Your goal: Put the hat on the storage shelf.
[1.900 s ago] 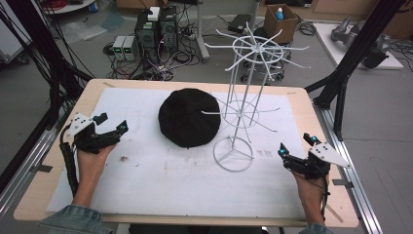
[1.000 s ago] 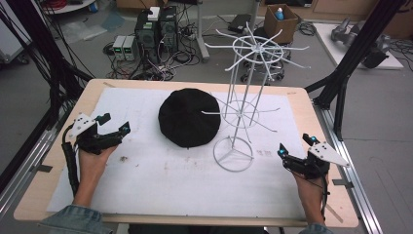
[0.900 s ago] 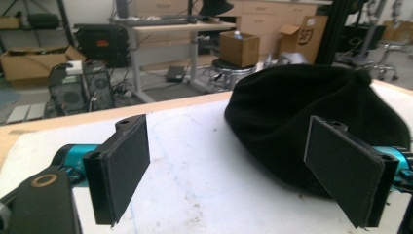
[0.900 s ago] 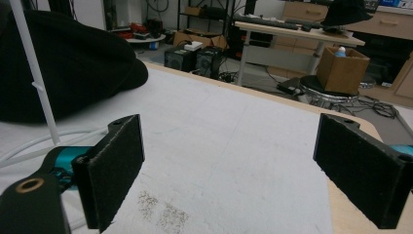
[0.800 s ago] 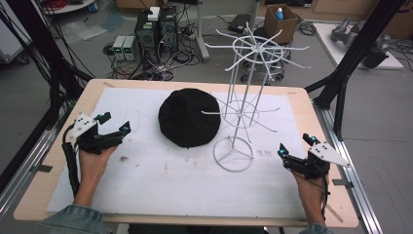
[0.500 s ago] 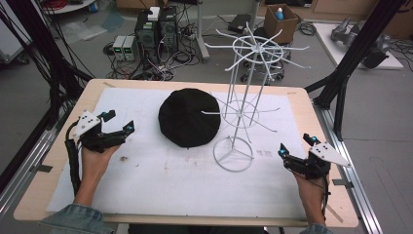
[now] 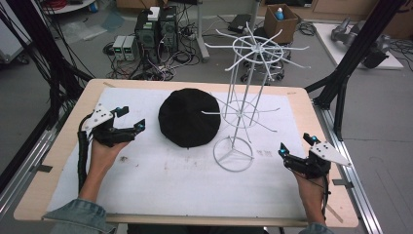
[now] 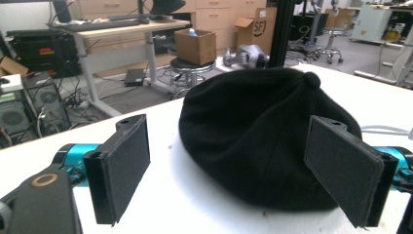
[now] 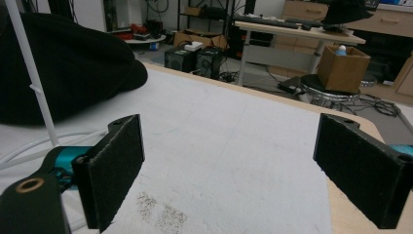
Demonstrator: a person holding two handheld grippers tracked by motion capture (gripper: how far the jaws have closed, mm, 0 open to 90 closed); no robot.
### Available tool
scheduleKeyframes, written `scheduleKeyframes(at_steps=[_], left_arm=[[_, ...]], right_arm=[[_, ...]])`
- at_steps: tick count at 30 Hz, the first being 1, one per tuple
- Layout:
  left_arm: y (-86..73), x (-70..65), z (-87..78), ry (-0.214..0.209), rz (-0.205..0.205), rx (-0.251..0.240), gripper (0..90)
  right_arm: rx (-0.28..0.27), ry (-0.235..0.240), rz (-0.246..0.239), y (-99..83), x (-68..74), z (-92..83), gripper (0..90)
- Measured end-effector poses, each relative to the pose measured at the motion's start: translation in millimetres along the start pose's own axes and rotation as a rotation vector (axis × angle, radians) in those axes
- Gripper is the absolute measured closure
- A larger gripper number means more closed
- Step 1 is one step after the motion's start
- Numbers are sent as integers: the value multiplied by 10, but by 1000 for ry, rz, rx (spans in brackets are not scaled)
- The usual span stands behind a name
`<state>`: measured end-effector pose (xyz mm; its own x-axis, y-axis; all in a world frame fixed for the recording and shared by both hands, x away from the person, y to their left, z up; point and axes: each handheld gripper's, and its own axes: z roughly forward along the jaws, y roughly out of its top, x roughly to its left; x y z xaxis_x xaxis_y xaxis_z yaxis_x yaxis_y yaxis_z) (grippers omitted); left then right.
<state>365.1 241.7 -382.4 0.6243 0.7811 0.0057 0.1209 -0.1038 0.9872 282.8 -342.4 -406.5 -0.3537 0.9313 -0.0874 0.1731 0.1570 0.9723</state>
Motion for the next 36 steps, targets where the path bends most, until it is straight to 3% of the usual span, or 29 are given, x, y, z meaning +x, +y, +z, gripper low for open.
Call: scheduleKeyframes(at_steps=[8, 15, 22, 28, 32, 36], left_arm=[[131, -136, 340, -59, 26, 18, 167], [125, -298, 638, -145, 23, -17, 166], [51, -393, 840, -161, -17, -33, 166], [51, -446, 962, -150, -57, -61, 158], [129, -533, 1040, -154, -43, -76, 157], [130, -595, 1151, -143, -41, -61, 158]], right_arm=[[0, 0, -2, 1, -4, 1, 104], [6, 6, 6, -1, 0, -1, 105], [5, 5, 5, -4, -4, 9, 104], [3, 9, 7, -5, -9, 10, 104], [8, 11, 7, -6, -7, 14, 105], [8, 12, 2, -6, -7, 16, 104]])
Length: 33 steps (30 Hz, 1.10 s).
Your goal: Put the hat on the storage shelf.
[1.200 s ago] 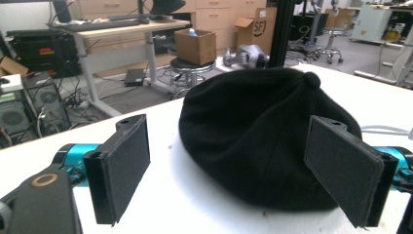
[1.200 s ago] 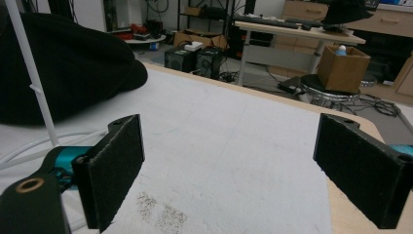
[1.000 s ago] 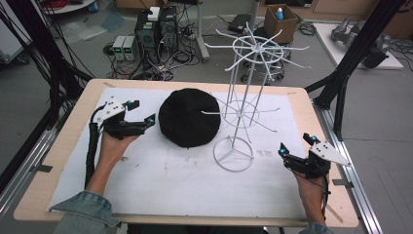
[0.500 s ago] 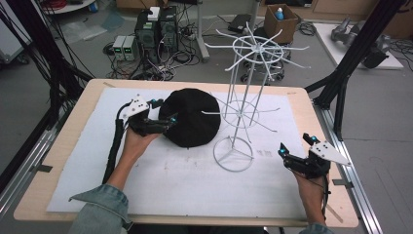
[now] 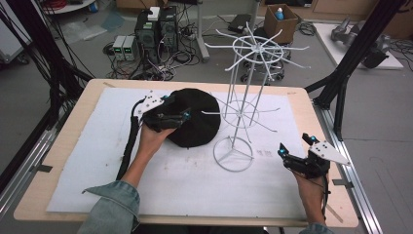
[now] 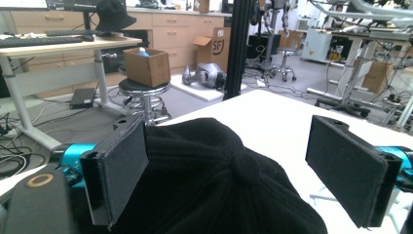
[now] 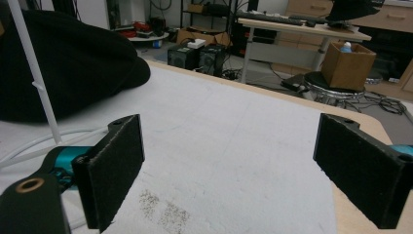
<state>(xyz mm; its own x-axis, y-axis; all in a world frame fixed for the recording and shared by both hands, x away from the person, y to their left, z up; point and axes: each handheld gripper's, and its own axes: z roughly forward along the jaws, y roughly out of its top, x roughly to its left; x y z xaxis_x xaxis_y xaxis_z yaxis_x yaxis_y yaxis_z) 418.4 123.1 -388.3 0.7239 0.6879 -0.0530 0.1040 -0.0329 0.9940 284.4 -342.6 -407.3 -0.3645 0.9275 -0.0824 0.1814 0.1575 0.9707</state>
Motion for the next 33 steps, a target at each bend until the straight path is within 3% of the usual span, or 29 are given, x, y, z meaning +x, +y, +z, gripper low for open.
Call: scheduleKeyframes(at_steps=[5, 7, 12, 17, 22, 26, 29, 30, 33], left_arm=[[-71, -59, 127, 90, 19, 70, 160], [-95, -72, 162, 86, 5, 75, 160], [-130, -109, 220, 98, 18, 95, 160], [-177, -99, 266, 139, 15, 126, 169], [-206, -92, 291, 146, 2, 137, 181], [-213, -101, 304, 141, 3, 150, 264], [-222, -104, 306, 132, 6, 166, 379], [-224, -97, 306, 125, 5, 167, 454], [-225, -83, 296, 112, 4, 177, 532]], right_arm=[[-1, 1, 5, -1, -3, -8, 104], [1, 3, 7, -3, -10, -9, 104], [2, 2, 8, -7, -20, -8, 105], [5, 8, 13, -8, -16, -10, 105], [7, 11, 16, -8, -19, -10, 105], [5, 7, 18, -9, -24, -7, 105], [5, 6, 19, -10, -30, -8, 105], [3, 8, 22, -10, -33, -10, 105], [5, 8, 25, -10, -32, -12, 105]])
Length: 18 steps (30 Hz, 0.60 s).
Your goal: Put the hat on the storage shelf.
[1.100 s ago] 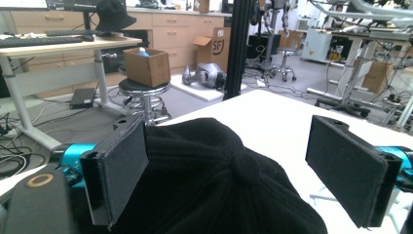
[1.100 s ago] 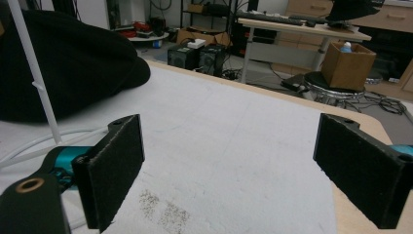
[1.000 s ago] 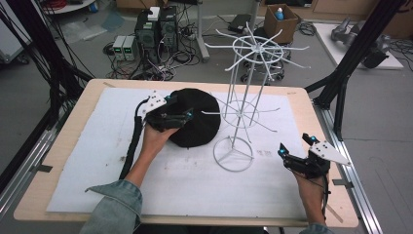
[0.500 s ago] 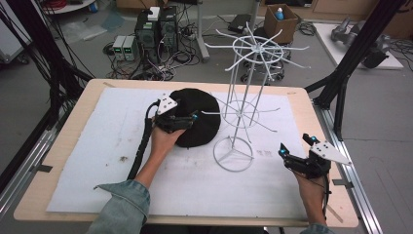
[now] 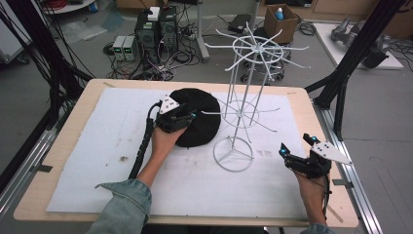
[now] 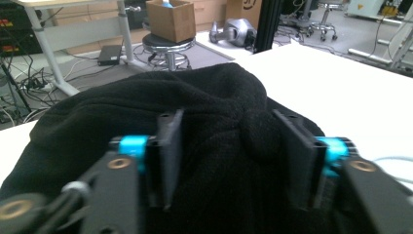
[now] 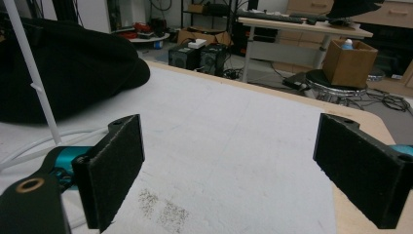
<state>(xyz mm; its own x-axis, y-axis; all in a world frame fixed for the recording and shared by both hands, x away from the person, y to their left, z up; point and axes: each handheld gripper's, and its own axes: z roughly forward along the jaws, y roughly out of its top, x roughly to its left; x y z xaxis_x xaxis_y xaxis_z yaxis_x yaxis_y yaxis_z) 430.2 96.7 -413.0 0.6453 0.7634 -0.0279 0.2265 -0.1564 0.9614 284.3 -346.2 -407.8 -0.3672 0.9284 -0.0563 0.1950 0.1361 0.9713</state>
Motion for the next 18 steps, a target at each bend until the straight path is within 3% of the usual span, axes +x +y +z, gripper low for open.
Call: scheduleKeyframes(at_steps=[3, 6, 9, 13, 18], left_arm=[[0, 12, -10, -19, -6, 11, 606], [32, 35, -54, -38, -52, 3, 639], [83, 64, -122, -58, -97, -30, 664], [132, 155, -228, -113, -190, -88, 689], [216, 187, -359, -149, -202, -160, 699]], right_arm=[[0, 0, -6, -1, -4, 2, 105], [1, 0, -2, -1, -2, 2, 105], [0, -1, -1, -3, -8, 4, 105], [1, -2, 0, -6, -14, 3, 105], [0, -2, -1, -8, -24, 0, 105]])
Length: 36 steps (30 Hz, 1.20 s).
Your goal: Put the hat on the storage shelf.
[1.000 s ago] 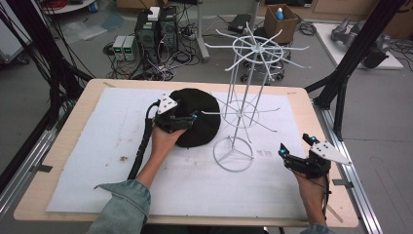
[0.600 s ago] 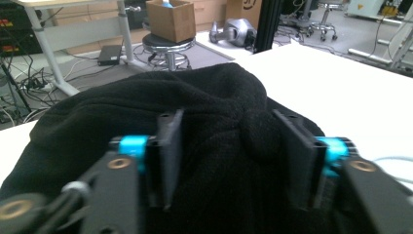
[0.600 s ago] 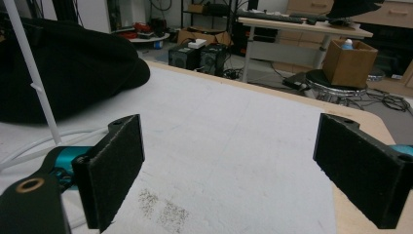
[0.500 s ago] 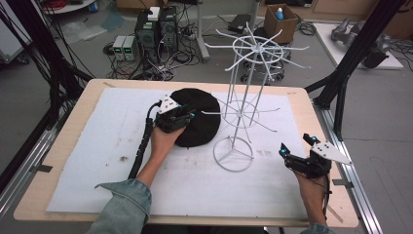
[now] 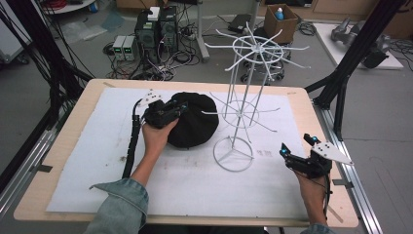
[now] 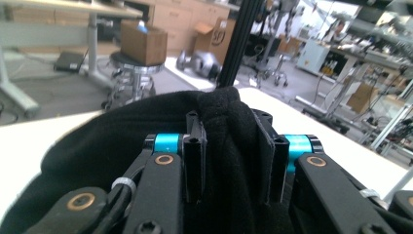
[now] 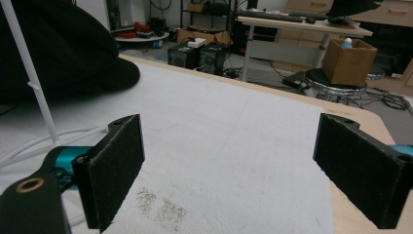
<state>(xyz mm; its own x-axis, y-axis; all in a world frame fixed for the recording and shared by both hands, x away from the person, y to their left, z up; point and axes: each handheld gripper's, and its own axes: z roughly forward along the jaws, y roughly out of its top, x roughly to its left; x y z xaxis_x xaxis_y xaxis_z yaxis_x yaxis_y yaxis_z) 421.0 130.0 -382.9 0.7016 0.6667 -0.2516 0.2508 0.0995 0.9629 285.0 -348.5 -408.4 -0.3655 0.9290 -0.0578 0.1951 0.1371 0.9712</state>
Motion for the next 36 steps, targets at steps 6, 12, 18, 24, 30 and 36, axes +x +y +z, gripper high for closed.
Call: scheduleKeyframes(at_steps=[6, 12, 18, 24, 30, 36], left_arm=[[128, 46, -147, -25, -21, -63, 702], [277, 139, -318, -16, -35, -104, 702], [490, 225, -501, -3, -36, -146, 702], [732, 306, -671, -5, -77, -205, 702], [986, 278, -775, -4, -50, -238, 703], [1245, 228, -836, -20, -27, -258, 704]], right_arm=[[-1, -1, 4, 2, 7, -9, 105], [1, -2, -4, 0, 4, -3, 105], [0, -2, -4, 0, 1, 4, 105], [0, -1, -3, -1, 3, 9, 105], [2, 0, 0, -1, 9, 12, 106], [6, 2, -4, -1, 10, 16, 106]])
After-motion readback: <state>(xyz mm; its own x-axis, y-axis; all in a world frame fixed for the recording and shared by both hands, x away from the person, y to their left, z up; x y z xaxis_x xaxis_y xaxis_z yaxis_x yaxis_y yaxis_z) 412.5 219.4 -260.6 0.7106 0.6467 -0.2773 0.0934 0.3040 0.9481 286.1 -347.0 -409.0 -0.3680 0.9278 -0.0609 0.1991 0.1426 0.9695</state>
